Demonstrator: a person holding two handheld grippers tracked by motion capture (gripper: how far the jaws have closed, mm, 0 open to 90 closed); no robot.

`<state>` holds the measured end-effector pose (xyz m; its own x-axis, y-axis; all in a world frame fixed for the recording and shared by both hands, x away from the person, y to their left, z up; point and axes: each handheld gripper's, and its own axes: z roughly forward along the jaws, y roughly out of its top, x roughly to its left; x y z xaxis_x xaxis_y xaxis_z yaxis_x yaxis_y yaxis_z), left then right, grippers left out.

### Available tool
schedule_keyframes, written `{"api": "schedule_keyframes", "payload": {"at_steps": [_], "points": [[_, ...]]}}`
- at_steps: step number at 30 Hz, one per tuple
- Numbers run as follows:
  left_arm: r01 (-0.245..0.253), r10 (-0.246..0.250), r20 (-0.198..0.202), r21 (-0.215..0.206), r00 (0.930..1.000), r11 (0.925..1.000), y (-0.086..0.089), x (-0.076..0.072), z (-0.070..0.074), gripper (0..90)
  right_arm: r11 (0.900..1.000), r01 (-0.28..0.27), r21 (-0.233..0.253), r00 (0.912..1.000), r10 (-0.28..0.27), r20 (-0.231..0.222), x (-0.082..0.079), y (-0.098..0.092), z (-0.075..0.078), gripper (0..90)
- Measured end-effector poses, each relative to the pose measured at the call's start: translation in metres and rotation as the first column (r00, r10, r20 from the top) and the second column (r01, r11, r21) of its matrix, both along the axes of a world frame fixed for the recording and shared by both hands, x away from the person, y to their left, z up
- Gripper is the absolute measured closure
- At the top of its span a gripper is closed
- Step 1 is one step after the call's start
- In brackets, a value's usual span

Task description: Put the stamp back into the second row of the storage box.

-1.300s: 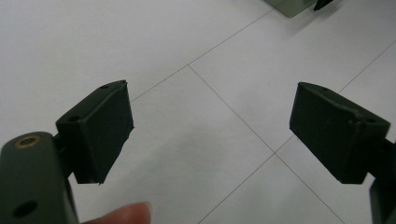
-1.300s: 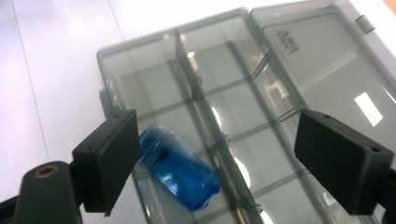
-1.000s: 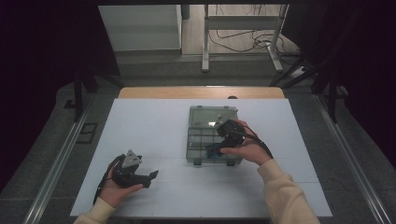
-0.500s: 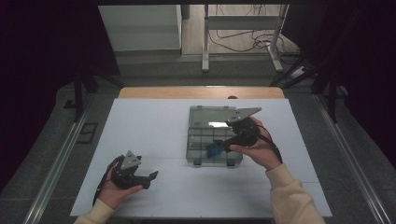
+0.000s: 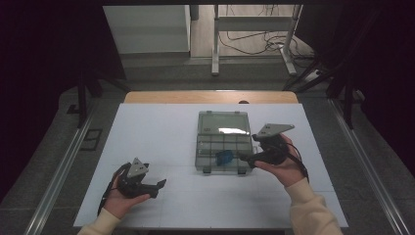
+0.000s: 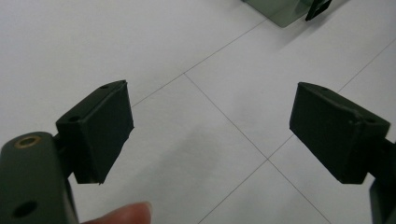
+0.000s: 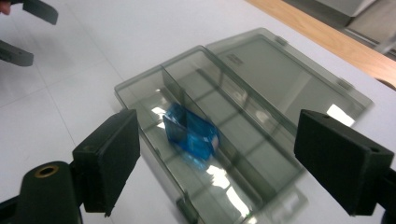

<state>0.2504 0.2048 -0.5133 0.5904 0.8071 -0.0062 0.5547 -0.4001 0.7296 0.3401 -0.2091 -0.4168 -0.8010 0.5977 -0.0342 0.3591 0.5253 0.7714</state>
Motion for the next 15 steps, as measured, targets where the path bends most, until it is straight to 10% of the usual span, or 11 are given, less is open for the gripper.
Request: {"api": "schedule_keyframes", "payload": {"at_steps": [15], "points": [[-0.001, 0.001, 0.006, -0.017, 1.0, 0.9998, 0.0, 0.001, 0.001, 13.6, 0.97, 0.243, 0.025, 0.9696, -0.242, -0.036, -0.066, -0.098, -0.053, 14.4]]}}
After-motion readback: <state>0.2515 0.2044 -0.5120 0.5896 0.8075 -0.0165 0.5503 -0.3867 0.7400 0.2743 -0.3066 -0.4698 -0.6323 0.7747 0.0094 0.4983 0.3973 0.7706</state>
